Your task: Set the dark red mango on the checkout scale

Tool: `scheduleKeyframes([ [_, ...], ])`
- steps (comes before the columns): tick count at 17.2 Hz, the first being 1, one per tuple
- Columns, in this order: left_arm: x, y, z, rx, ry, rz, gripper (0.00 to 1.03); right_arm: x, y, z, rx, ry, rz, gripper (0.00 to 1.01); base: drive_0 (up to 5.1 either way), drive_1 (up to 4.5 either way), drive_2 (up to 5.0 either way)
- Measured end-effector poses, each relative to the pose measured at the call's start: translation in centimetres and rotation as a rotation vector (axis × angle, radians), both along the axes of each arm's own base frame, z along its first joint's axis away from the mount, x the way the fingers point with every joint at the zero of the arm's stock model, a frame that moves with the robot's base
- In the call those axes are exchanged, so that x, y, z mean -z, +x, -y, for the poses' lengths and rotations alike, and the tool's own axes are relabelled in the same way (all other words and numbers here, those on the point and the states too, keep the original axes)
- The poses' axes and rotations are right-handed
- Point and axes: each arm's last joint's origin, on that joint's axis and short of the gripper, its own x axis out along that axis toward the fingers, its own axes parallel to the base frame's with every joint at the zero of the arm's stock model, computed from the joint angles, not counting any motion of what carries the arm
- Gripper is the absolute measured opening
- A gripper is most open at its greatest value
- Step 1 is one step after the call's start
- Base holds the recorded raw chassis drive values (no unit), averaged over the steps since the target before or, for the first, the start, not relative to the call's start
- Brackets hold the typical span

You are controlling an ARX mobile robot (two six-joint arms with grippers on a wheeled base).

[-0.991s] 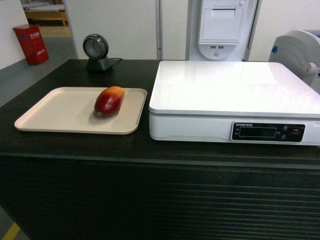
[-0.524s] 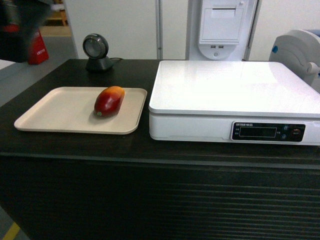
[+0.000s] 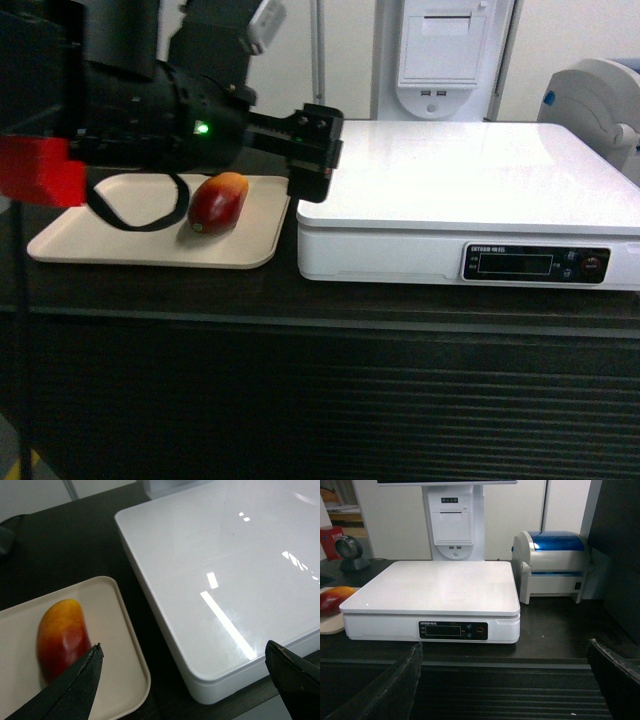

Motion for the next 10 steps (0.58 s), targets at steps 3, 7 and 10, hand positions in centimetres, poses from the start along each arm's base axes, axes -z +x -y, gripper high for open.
scheduleKeyframes([
  [3,0.4,3.1,0.6,-0.005,0.016,-0.039,0.98,0.0,0.0,0.0,0.0,0.0,0.0,0.98,0.0,0.0,0.0],
  [7,0.2,7.8,-2.3,-0.085,0.006,-0.072,0.98,0.0,0.0,0.0,0.0,0.0,0.0,0.98,0.0,0.0,0.0],
  [10,2.5,10.6,-3.5,-0.099,-0.009,-0.2,0.98,0.0,0.0,0.0,0.0,0.0,0.0,0.98,0.0,0.0,0.0],
])
